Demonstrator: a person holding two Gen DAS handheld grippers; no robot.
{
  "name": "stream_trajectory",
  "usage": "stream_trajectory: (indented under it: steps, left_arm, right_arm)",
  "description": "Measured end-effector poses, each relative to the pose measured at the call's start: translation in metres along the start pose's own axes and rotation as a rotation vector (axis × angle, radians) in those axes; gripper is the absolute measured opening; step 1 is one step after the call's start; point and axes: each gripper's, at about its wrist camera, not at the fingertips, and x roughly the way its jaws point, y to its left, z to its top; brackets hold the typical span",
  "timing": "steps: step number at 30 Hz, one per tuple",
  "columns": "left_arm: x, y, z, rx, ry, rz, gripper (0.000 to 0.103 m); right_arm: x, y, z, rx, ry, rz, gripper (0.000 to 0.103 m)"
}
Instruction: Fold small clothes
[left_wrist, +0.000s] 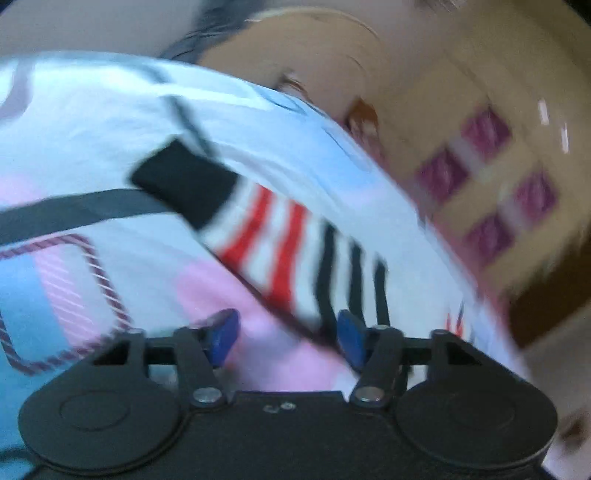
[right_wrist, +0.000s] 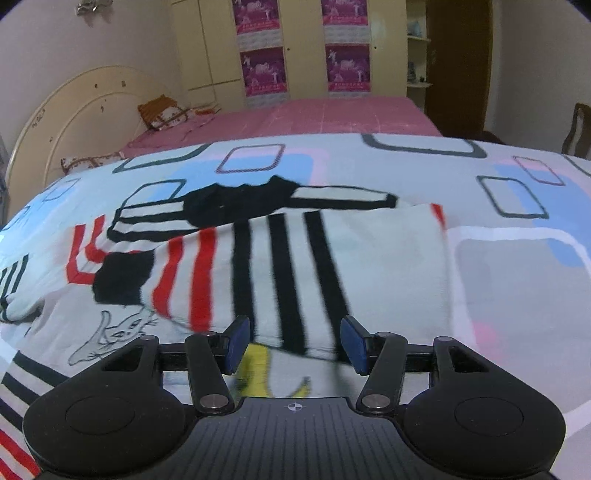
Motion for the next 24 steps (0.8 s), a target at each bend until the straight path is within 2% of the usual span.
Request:
stream_trajectory:
  steps: [4, 7, 8, 10, 11, 13, 15, 19, 24]
  left_arm:
    - [0.012, 0.028, 0.025, -0.159, -0.047, -0.053, 0.053]
    - [0.027, 0.032, 0.044, -0.200, -0.070, -0.060, 0.053]
    - [0.031, 0.033, 0.048, -0.204, -0.078, -0.060, 0.049]
    - [0.038, 0.037, 0.056, -0.192, -0.084, -0.041, 0.027]
    - [0.042, 0.038, 0.057, -0.185, -0.072, -0.015, 0.006]
    - [0.044, 0.046, 0.057, -0.218, -0.076, -0.031, 0.006]
    - [0.045, 0.035, 0.060, -0.182, -0.086, -0.039, 0.005]
    - [0.050, -0.004, 0.055, -0.080, -0.070, -0.127, 0.005]
    - [0.058, -0.093, 0.022, 0.146, 0.011, -0.256, 0.005]
  right_arm:
    - [0.005, 0.013, 0.000, 0.002, 0.009, -0.007, 0.055]
    - [0.006, 0.021, 0.001, 0.001, 0.008, -0.023, 0.055]
    - [0.006, 0.023, 0.002, 0.004, 0.007, -0.030, 0.055]
    - [0.006, 0.024, 0.002, 0.015, 0.005, -0.046, 0.055]
    - [0.006, 0.024, 0.002, 0.022, 0.004, -0.057, 0.055]
    - [0.007, 0.022, 0.000, 0.037, 0.014, -0.080, 0.055]
    - [0.005, 0.019, 0.000, 0.048, 0.012, -0.081, 0.055]
    - [-0.001, 0.014, 0.000, 0.054, 0.006, -0.096, 0.055]
    - [-0.006, 0.006, 0.001, 0.068, -0.007, -0.102, 0.055]
